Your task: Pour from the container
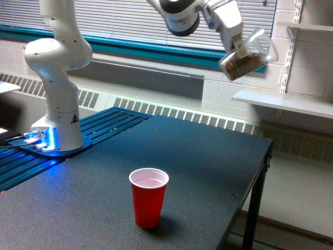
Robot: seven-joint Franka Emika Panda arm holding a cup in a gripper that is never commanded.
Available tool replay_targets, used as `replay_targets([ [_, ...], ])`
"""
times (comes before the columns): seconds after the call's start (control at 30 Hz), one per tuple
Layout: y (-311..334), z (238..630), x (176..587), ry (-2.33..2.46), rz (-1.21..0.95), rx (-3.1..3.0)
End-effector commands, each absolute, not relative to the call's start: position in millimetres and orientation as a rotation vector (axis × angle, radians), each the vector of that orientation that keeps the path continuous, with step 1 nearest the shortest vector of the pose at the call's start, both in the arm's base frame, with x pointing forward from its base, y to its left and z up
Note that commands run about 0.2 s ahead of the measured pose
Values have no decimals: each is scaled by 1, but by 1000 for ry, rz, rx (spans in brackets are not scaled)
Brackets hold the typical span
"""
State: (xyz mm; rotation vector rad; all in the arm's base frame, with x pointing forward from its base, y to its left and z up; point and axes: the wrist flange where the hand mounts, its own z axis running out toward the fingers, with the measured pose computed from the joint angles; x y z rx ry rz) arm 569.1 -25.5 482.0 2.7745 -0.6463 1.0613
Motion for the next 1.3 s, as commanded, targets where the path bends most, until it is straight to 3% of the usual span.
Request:
replay_targets([
  [0.03, -64, 477, 552, -733, 1083, 2729],
  [0.7, -167, 416, 467, -962, 949, 2632],
  [1.3, -220, 365, 398, -1086, 777, 2565],
])
